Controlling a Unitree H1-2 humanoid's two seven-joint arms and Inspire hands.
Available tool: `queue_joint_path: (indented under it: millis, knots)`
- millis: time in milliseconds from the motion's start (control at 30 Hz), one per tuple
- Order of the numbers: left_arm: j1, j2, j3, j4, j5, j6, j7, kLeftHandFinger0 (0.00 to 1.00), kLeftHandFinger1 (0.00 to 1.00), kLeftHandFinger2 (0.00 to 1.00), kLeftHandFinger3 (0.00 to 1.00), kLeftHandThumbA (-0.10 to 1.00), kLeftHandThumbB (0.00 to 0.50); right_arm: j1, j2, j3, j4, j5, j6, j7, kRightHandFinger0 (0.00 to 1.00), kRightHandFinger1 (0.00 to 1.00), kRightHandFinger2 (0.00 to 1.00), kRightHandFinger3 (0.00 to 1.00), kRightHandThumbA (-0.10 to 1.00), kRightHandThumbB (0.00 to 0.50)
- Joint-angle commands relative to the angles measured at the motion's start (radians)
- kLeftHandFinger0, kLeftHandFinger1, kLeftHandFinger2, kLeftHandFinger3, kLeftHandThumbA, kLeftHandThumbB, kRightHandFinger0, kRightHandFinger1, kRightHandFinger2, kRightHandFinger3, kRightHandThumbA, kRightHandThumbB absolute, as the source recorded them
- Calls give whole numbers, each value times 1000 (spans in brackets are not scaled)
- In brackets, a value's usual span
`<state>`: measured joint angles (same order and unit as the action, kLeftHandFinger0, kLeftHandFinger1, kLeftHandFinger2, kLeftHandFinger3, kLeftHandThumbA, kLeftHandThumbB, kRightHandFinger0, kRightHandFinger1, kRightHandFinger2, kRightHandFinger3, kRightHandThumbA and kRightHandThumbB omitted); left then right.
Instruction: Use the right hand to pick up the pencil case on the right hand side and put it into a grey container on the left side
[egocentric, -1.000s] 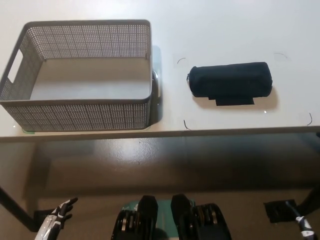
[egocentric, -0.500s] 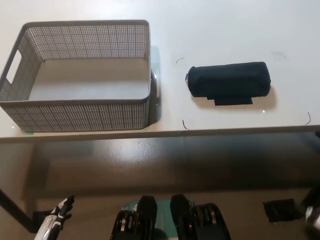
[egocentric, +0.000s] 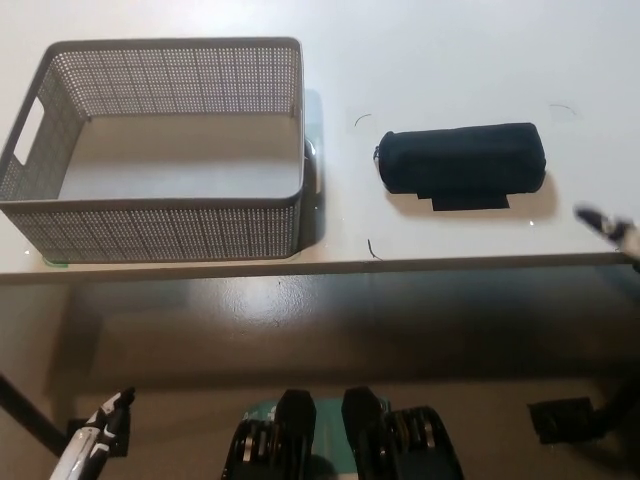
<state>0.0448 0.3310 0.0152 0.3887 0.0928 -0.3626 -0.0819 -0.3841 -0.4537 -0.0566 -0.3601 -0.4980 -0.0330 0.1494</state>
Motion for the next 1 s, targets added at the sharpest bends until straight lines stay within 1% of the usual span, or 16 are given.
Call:
queue_joint_path:
  millis: [0,33,67,100,133,200,233,333,400,467,567,600,633,700,833,967]
  knots:
    - [-6,29,1,-25,17,-65,-1,1000,1000,1000,960,1000,500,-139,-29,63,90,-94,75,70,1000,1000,1000,1000,847,497]
    - [-7,28,1,-15,12,-71,-2,1000,1000,1000,959,1000,500,-200,-28,100,136,-122,101,99,1000,1000,1000,1000,817,500]
    - [-4,26,3,-15,6,-66,-3,1000,1000,1000,954,1000,500,-231,-29,120,166,-134,102,107,1000,1000,1000,1000,803,500]
    - [0,24,6,-18,-2,-58,-6,1000,1000,1000,952,1000,500,-253,-30,135,191,-143,96,107,1000,1000,1000,1000,760,478]
    - [3,25,6,-17,0,-60,-4,1000,1000,1000,953,1000,500,-304,-29,165,256,-156,88,108,1000,1000,1000,1000,789,499]
    - [5,25,7,-17,-3,-62,-6,1000,1000,1000,958,1000,500,-384,-32,211,369,-175,72,116,1000,1000,1000,1000,785,500]
    - [6,26,6,-21,2,-62,-4,1000,1000,1000,959,1000,500,-421,-31,235,417,-195,83,129,1000,1000,1000,1000,810,500]
    - [4,25,5,-19,7,-60,-1,1000,1000,1000,955,1000,500,-521,-24,292,582,-215,70,124,1000,1000,1000,1000,885,500]
    - [5,25,2,-20,15,-62,1,1000,1000,1000,955,1000,500,-566,-17,316,668,-214,61,118,1000,1000,1000,1000,895,500]
    - [6,24,0,-19,18,-62,2,1000,1000,1000,947,1000,500,-620,-12,352,769,-223,57,124,1000,1000,1000,1000,929,500]
    - [10,23,-3,-24,29,-62,6,1000,1000,1000,958,1000,500,-691,-4,414,906,-261,46,108,1000,1000,1000,1000,963,500]
    - [11,23,-3,-24,29,-60,6,1000,1000,1000,960,1000,500,-701,-4,425,924,-264,47,106,1000,1000,1000,1000,967,500]
    - [12,24,-3,-27,28,-57,4,1000,1000,1000,961,1000,500,-722,4,439,967,-266,48,105,1000,1000,1000,1000,933,500]
    - [11,24,-3,-27,29,-61,4,1000,1000,1000,962,1000,500,-754,8,470,1029,-279,39,91,1000,1000,1000,1000,947,500]
    - [10,22,-5,-24,18,-66,-5,1000,1000,1000,970,1000,500,-811,19,526,1121,-300,37,86,1000,1000,1000,1000,938,500]
    - [9,24,-6,-26,25,-61,-5,1000,1000,1000,983,1000,500,-854,29,577,1203,-307,33,77,1000,1000,1000,1000,909,500]
